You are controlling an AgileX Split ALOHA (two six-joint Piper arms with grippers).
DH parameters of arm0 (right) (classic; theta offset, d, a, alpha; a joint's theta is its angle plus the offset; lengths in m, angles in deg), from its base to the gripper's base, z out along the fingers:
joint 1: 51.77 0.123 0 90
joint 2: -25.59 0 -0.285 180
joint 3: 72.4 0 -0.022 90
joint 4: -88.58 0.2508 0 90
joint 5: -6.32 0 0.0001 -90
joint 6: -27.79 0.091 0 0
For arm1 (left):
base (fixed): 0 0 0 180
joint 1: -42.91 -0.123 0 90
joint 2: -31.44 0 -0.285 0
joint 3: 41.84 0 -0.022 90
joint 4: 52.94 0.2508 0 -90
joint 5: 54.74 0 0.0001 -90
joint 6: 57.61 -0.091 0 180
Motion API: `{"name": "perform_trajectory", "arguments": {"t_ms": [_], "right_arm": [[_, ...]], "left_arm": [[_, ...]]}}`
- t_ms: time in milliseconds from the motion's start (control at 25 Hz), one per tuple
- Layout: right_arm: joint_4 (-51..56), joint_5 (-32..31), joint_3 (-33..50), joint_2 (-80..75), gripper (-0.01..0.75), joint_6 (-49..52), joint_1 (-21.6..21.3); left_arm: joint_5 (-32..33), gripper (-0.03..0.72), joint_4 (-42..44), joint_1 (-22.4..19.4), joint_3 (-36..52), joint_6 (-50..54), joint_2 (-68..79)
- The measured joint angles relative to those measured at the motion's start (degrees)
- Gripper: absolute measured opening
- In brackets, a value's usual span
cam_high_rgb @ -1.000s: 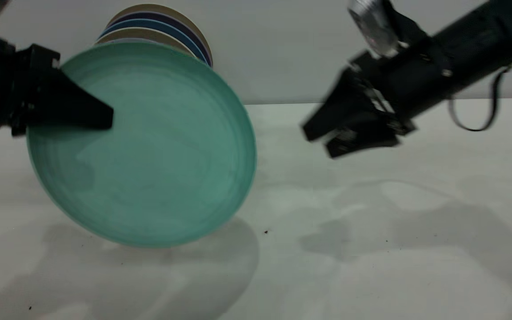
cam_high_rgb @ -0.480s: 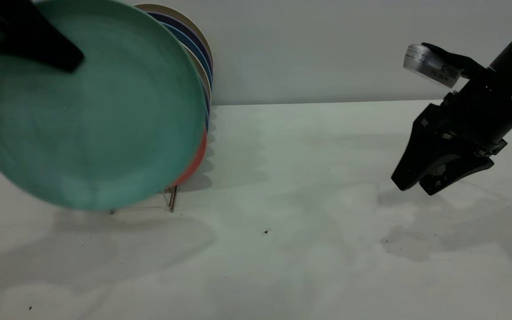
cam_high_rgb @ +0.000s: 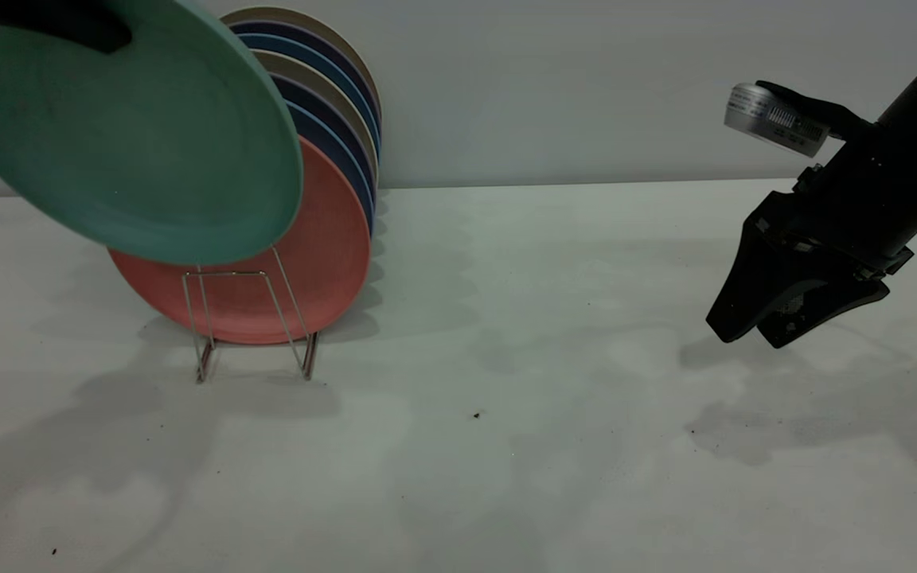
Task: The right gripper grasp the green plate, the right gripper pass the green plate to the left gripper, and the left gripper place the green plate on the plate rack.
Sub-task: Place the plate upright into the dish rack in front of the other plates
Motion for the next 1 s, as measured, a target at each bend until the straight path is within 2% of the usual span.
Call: {"name": "perform_trajectory", "arguments": {"t_ms": [280, 640, 1000], "right_arm": [[0.0, 1.0, 0.0, 0.0, 0.581, 0.0, 0.0], [0.0, 0.8, 0.0, 0.0, 0.580, 0.0, 0.0], [0.0, 0.8, 0.0, 0.0, 0.580, 0.0, 0.0]], "left_arm": [[-3.5, 0.130, -3.1, 0.4, 0.0, 0.0, 1.4], [-13.7, 0.130, -4.7, 5.1, 0.0, 0.0, 5.0], [-13.5, 0.130, -4.8, 5.1, 0.0, 0.0, 5.0]]}}
